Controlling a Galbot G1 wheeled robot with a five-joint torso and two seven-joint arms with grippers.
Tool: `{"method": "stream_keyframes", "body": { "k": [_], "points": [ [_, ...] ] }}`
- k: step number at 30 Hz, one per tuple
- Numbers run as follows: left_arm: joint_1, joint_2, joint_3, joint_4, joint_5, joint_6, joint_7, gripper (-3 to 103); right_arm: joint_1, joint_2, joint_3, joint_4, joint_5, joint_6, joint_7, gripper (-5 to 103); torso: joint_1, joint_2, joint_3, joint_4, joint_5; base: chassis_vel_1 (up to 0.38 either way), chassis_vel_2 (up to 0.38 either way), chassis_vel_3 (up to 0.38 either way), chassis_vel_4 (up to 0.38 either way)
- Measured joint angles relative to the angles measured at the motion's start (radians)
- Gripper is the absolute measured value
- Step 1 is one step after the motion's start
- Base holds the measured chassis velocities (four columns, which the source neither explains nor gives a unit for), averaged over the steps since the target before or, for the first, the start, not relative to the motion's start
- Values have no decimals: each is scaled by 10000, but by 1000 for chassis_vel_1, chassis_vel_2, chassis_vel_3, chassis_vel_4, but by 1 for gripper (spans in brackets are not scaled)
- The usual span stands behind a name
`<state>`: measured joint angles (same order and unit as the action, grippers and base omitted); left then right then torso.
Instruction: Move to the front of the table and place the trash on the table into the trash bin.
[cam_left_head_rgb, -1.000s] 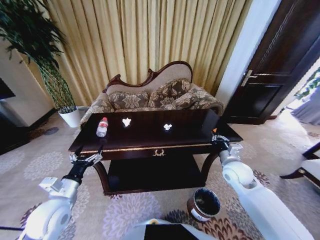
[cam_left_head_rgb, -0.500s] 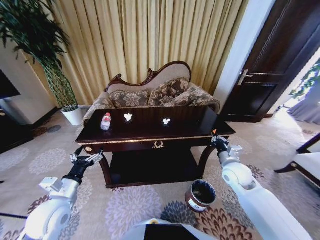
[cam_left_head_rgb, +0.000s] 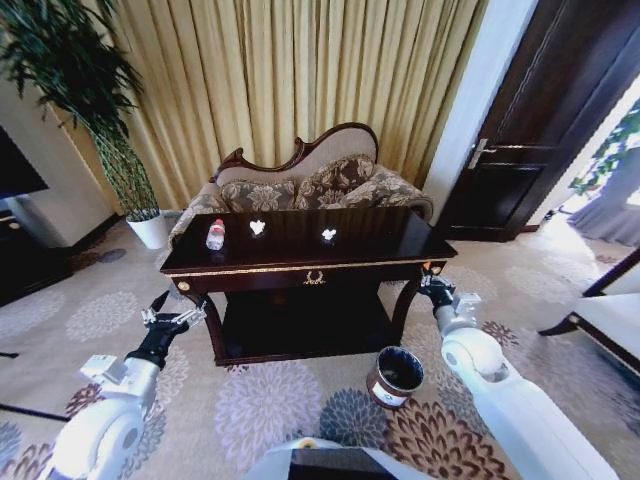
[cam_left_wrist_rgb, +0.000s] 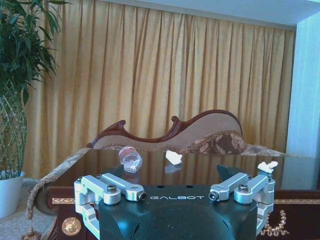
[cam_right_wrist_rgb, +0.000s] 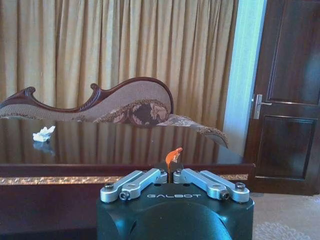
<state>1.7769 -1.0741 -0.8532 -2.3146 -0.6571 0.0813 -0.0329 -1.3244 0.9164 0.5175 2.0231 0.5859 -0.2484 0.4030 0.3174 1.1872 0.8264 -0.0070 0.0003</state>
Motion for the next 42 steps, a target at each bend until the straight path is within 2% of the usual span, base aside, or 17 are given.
{"method": "stream_keyframes", "body": {
  "k": [10,13,16,19,30,35,36,37,39,40,41,42],
  "points": [
    [11,24,-3,-5,6,-37,27,100,-349,600,-60,-797,-650,17,-158,1,0,0,0,3,-1,33,-30,-26,32],
    [-17,121,-100,4,-100,-51,38,100,-780,1305,53,-1932,-1451,106,-590,1,3,-2,2,-3,2,0,0,0,0],
    [-30,141,-114,8,-124,-58,39,100,-814,1530,54,-2388,-1754,238,-691,1,3,-2,2,-3,2,0,0,0,0],
    [-58,153,-127,-97,-217,-63,-5,100,-458,2110,-17,-3919,-2420,566,-837,1,2,-1,1,1,0,0,0,0,0],
    [-4,113,-132,-37,-107,-167,-123,100,710,3120,-99,-6715,-3629,1499,-1359,1,2,-1,1,3,-1,0,0,0,0],
    [10,154,-131,-7,-92,-192,-85,100,997,3273,-87,-7235,-3849,1663,-1379,1,3,-2,1,3,-1,0,0,0,0],
    [-7,185,-129,25,-92,-197,-66,100,1054,3298,-96,-7310,-3918,1670,-1380,-2,3,-2,1,1,-1,0,0,0,0],
    [-19,203,-122,61,-93,-205,-50,100,1086,3314,-116,-7344,-4006,1669,-1382,3,3,-2,1,0,-1,0,0,0,0],
    [-21,206,-120,75,-96,-211,-38,100,1089,3323,-120,-7348,-4071,1668,-1388,3,3,-1,1,1,-1,0,0,0,0],
    [-17,204,-120,87,-103,-228,-7,100,1078,3326,-120,-7347,-4146,1642,-1410,14,3,-1,1,1,-2,0,0,0,0],
    [-17,204,-120,87,-103,-228,-7,100,1078,3326,-120,-7347,-4146,1642,-1410,14,3,-1,1,1,-2,0,0,0,0],
    [-10,190,-122,101,-106,-253,29,100,1043,3330,-112,-7339,-4204,1619,-1417,19,3,-1,1,1,-2,0,0,0,0]
  ]
}}
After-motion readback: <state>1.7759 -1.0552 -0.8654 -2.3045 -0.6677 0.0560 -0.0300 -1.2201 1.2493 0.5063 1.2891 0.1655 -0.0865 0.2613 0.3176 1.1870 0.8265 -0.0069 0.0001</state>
